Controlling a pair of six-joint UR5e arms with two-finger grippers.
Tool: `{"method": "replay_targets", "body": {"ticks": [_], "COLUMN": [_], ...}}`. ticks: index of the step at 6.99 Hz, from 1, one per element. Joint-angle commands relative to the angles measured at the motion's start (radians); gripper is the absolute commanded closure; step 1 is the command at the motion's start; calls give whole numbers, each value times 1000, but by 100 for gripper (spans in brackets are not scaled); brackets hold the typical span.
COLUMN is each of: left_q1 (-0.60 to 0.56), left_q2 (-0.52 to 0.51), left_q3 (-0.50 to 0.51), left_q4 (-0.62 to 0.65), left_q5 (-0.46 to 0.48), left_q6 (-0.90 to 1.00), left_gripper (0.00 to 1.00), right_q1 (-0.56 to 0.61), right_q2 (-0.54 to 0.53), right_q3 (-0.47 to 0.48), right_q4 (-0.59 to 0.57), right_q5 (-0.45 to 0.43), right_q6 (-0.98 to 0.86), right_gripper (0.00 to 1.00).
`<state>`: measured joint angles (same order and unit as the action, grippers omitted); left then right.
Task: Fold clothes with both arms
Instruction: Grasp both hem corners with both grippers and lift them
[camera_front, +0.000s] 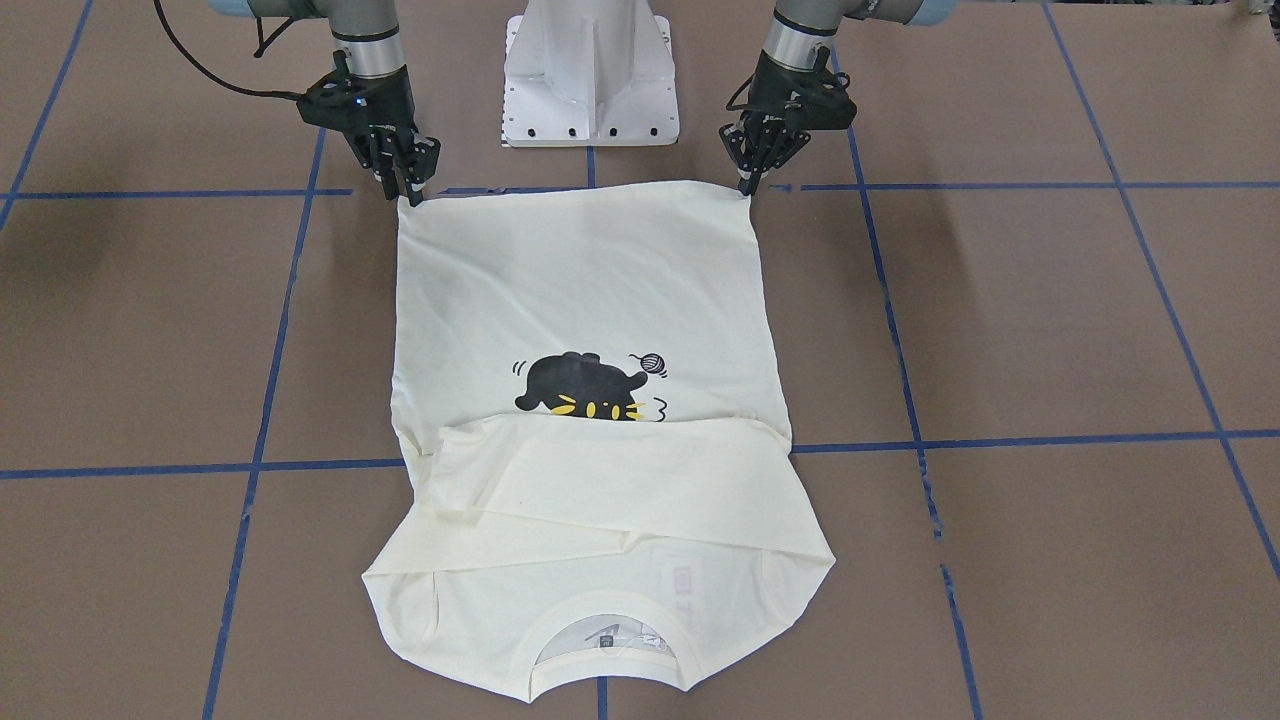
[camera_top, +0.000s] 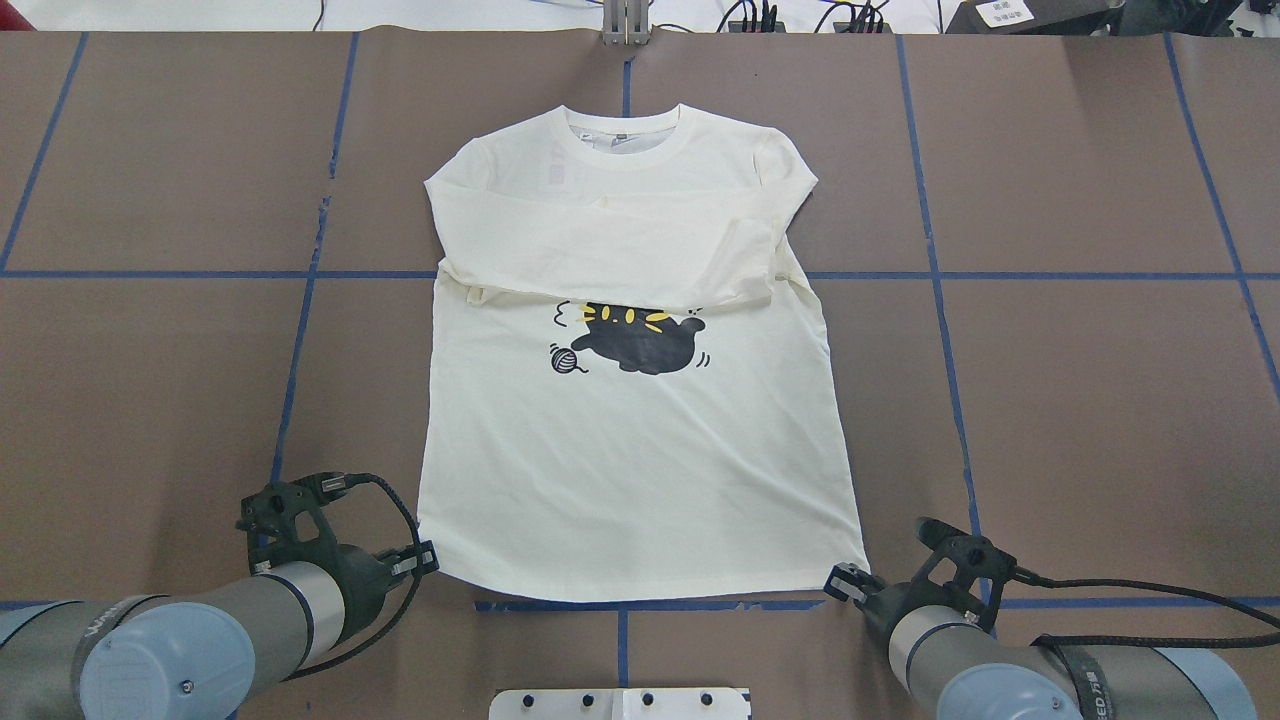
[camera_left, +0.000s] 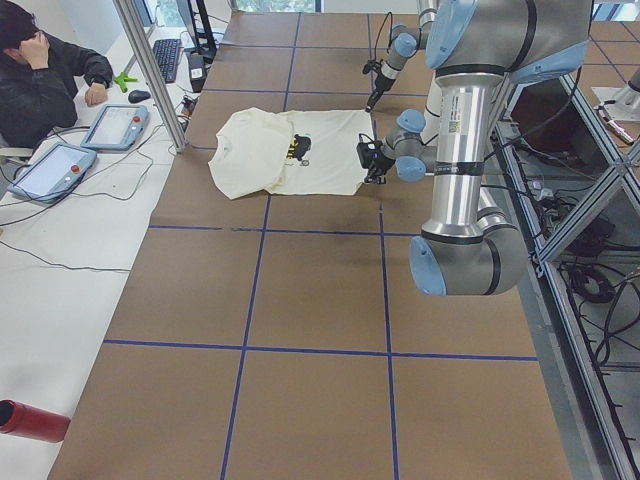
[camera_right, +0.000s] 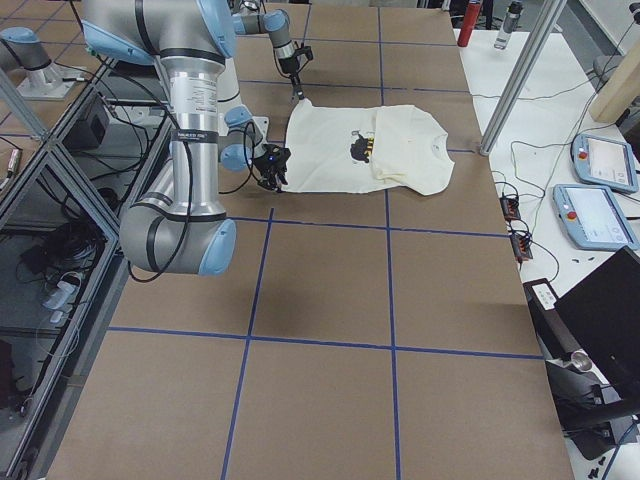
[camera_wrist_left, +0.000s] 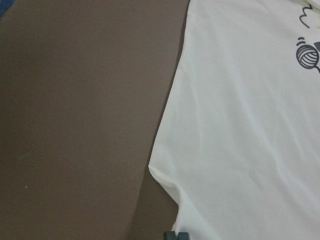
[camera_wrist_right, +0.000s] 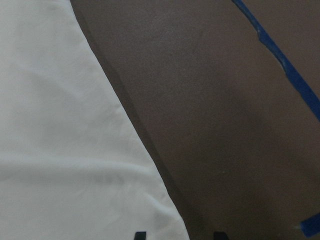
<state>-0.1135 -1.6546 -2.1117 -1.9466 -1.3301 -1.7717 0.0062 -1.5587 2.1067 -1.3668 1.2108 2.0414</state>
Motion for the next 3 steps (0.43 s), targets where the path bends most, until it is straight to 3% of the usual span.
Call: {"method": "replay_targets", "body": {"ticks": [1,3], "left_q1": [0,0], "left_q2": [1,2], "left_q3": [-4,-4], "left_q4": [0,2], "left_q5": [2,0], "left_q6": [0,-2], "left_gripper": [100,100], "right_q1": [0,4], "right_q2": [-1,-3], "right_q3": [-1,3], "right_q4": [-5,-9], "right_q5": [1,-5], "right_q6": [-1,-17], "right_gripper": [100,100]}}
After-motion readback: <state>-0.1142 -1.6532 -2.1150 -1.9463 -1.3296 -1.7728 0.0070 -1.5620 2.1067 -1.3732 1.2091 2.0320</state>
